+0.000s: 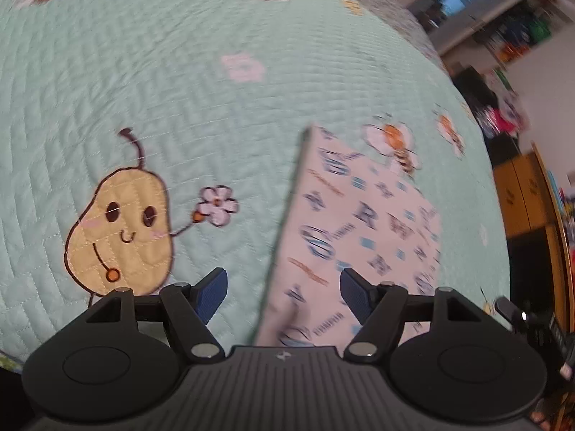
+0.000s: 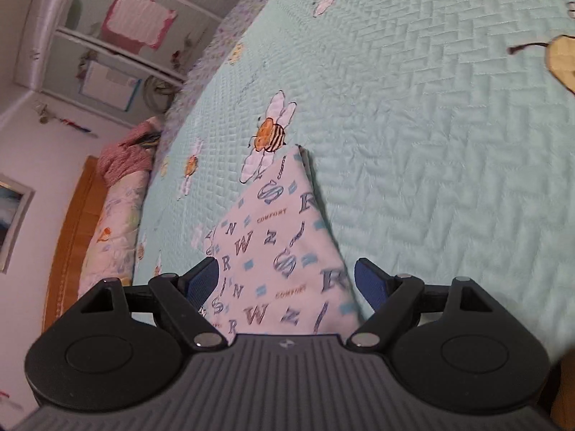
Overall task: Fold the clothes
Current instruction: 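Grasp the shirt hem with both grippers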
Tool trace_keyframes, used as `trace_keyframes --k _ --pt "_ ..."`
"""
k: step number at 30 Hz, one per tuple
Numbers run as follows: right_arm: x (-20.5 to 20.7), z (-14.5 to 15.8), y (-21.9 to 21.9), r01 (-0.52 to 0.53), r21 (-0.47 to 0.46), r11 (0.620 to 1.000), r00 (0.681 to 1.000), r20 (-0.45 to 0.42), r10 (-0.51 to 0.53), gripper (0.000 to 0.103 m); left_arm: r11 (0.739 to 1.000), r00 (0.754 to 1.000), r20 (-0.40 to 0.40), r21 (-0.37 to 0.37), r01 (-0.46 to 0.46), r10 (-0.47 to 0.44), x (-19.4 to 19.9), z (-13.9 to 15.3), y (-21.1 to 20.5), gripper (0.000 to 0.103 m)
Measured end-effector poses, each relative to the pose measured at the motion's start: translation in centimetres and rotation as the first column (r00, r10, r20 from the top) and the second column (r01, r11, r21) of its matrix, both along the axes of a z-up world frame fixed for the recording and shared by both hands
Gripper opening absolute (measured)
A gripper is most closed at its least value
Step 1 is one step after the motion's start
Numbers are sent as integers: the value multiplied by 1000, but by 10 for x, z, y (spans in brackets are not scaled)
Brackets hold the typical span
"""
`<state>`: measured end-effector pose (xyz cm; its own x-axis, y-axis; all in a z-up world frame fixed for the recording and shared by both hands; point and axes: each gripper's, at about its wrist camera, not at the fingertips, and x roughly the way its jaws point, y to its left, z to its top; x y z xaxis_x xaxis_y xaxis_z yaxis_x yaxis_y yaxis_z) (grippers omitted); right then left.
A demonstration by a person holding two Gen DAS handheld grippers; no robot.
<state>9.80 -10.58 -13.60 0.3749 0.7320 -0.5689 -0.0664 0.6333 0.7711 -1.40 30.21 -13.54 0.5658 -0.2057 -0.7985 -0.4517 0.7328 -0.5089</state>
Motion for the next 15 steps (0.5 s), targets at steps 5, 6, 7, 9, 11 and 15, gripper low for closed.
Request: trace_keyframes --k 5,6,7,9,11,15 --pt "21 -25 13 -97 27 995 993 -66 99 84 1000 1000 -13 -26 7 -7 14 -14 6 72" --pt "23 -29 17 -119 28 993 989 -83 121 84 999 1000 -13 -29 17 -17 16 -15 6 72" --pt "24 -32 20 -146 35 989 984 -98 148 84 999 999 -11 -29 32 -33 19 -16 5 73" --pt "26 -35 26 -200 44 979 974 -104 204 86 997 997 -9 -22 77 -77 25 -18 3 79" --pt "28 -33 32 -234 41 971 964 -118 237 88 993 993 -11 -19 119 -119 31 -20 0 85" --pt "39 -36 45 -274 72 959 947 -152 282 99 978 981 5 -78 194 -195 49 -28 -9 96"
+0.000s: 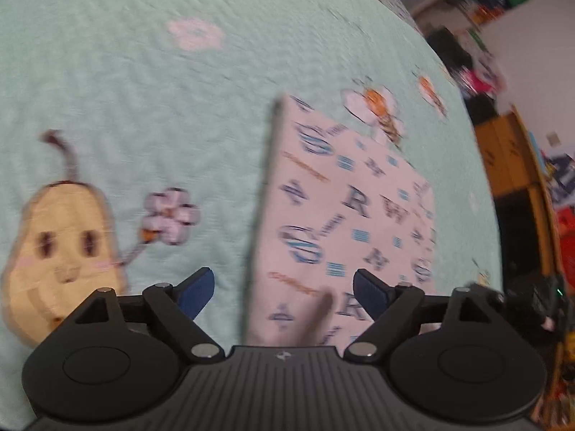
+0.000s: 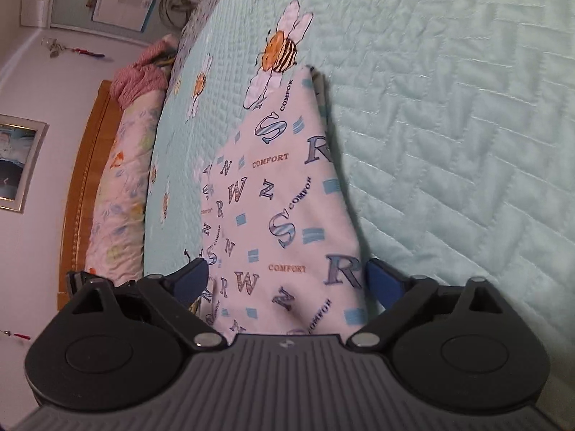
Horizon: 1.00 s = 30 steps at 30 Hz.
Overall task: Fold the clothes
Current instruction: 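Grasp the shirt hem with both grippers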
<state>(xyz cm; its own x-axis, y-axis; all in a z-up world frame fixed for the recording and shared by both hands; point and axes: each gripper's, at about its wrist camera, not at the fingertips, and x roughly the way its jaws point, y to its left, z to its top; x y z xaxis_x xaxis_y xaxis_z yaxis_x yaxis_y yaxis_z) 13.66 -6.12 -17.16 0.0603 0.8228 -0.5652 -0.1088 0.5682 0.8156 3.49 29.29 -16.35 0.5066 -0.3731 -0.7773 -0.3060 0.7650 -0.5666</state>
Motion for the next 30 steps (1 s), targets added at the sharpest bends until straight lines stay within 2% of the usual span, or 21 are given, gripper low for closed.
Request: trace_keyframes --k 2,7,10,14,16,17,18,19,20,21,22,27,30 --pt "6 -3 5 -17 27 999 1000 -17 18 103 999 1000 14 -41 18 -17 7 -4 -3 103" --pt "19 -1 28 -76 7 997 997 -18 76 103 990 995 44 -111 89 -85 25 -12 -12 103" --pt "22 1 42 -116 -14 993 993 -2 116 103 973 990 63 -186 135 -125 31 -18 -14 103" --pt "24 -3 41 -131 41 991 991 19 130 103 942 989 82 -306 140 -121 32 -27 -11 103" --pt "24 -3 38 -135 61 989 991 33 134 102 938 989 86 -318 138 -116 29 -28 -10 101" --pt "24 -3 36 -135 70 988 990 40 133 99 941 990 86 -312 133 -111 28 -28 -10 96" --pt "24 -4 33 -125 71 990 991 44 122 85 948 991 85 -294 122 -102 26 -27 -10 91" --pt "24 -6 29 -115 59 992 993 38 113 63 957 992 80 -268 112 -94 25 -26 -10 68" --pt "24 -9 25 -104 48 993 994 30 103 52 965 994 61 -239 107 -95 27 -26 -10 32" --pt "24 -13 22 -87 39 995 996 17 86 31 972 995 36 -214 100 -94 28 -27 -10 18" --pt "23 -16 19 -69 33 997 998 7 69 19 976 995 26 -196 96 -93 28 -26 -11 19" --pt "14 -13 13 -9 71 997 999 34 6 17 989 993 56 -98 108 -103 24 -2 -23 14" --pt "10 -6 4 34 146 989 998 49 -41 15 986 989 109 -124 110 -97 20 20 -28 14"
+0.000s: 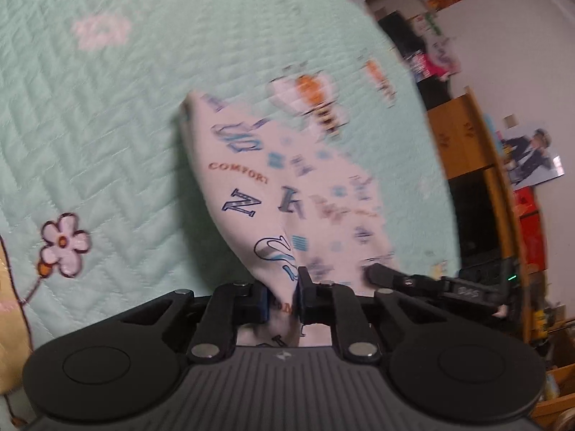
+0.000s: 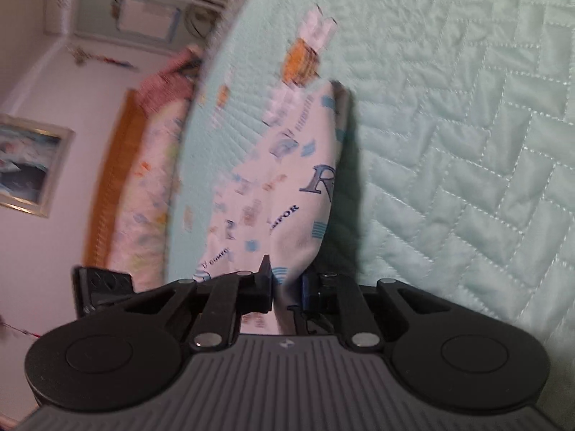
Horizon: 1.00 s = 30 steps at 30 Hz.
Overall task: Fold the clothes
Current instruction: 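Grasp the shirt hem with both grippers, then lift the hem and fold it toward the collar with both grippers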
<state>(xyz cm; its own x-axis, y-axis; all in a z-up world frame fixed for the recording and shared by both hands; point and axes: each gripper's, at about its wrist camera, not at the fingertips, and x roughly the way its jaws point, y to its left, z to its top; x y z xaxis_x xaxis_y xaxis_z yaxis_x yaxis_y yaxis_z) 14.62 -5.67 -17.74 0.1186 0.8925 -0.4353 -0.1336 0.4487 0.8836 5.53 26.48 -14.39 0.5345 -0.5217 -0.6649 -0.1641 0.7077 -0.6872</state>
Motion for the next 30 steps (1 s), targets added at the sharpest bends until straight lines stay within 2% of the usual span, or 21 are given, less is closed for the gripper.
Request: trace_keyframes --k 2,7,16,22,26,28,30 --pt "-3 7 -11 35 61 998 999 8 -35 15 1000 999 25 -13 22 -21 3 14 -11 14" --pt "-8 24 -47 105 134 985 994 28 -109 15 996 993 80 -32 86 -83 13 45 -42 14" --pt "-20 41 -114 224 181 958 970 54 -237 15 979 974 123 -56 198 -190 54 67 -115 14" --pt "-8 82 -183 294 174 940 935 150 -320 15 956 940 222 -76 282 -260 92 93 -183 14" --pt "14 110 -228 327 124 937 909 229 -348 15 948 908 304 -41 316 -289 116 102 -227 14" --pt "28 118 -243 342 101 934 897 263 -356 15 948 887 347 21 317 -304 125 100 -244 14" --pt "41 113 -251 355 70 932 889 285 -360 15 948 875 367 82 306 -315 133 89 -257 14"
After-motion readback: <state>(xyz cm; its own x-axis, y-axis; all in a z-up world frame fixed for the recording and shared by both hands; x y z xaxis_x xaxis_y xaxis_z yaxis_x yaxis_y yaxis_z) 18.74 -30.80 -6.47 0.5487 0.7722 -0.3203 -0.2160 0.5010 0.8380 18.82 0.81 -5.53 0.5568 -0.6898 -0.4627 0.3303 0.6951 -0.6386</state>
